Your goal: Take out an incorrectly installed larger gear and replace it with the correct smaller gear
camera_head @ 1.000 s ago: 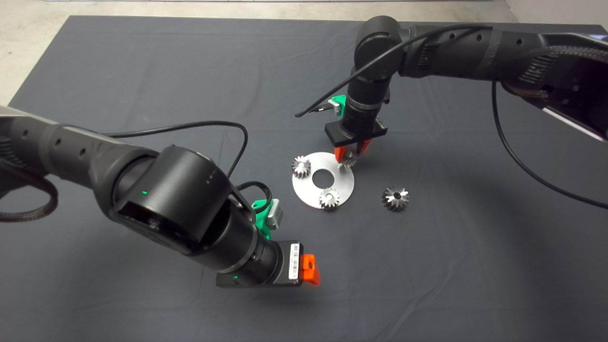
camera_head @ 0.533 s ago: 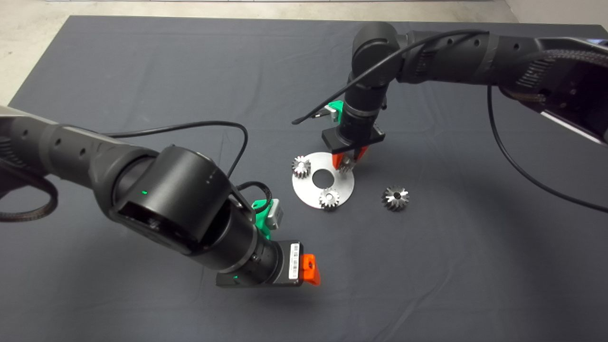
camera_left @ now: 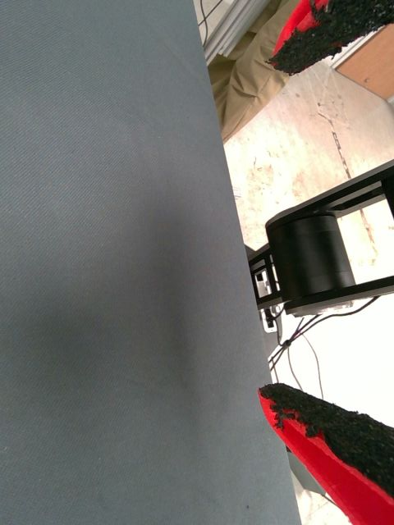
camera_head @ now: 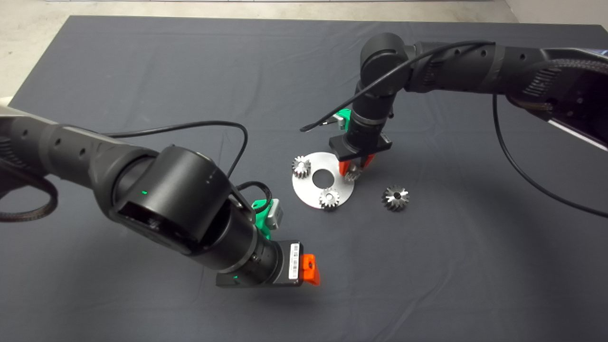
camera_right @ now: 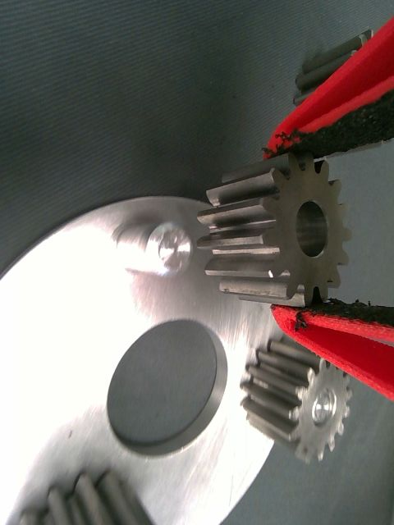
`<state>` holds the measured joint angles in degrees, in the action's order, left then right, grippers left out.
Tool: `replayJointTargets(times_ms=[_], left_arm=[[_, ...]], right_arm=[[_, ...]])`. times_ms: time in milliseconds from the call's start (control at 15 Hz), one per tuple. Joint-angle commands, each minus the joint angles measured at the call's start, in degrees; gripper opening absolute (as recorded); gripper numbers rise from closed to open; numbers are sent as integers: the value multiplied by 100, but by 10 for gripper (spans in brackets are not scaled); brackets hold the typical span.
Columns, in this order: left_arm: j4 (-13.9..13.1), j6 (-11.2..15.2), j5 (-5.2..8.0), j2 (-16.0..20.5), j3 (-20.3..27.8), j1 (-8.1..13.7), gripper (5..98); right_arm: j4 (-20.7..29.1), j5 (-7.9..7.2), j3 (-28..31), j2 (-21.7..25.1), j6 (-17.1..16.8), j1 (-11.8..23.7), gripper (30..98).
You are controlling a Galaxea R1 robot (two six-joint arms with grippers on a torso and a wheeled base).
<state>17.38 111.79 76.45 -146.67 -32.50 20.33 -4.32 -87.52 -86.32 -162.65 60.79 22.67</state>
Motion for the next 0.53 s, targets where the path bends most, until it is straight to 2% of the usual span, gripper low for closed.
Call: replayJointTargets(times_ms=[0, 267, 467], left_arm=[[-51, 1, -7, 19, 26, 94, 979], [-51, 1, -7, 36, 35, 94, 979], [-51, 1, 1, 28, 9, 94, 979]], right_arm=[[87, -740, 20, 18, -26, 167, 416], [88, -732, 29, -44, -24, 211, 416], [106, -740, 37, -122, -24, 412, 416]])
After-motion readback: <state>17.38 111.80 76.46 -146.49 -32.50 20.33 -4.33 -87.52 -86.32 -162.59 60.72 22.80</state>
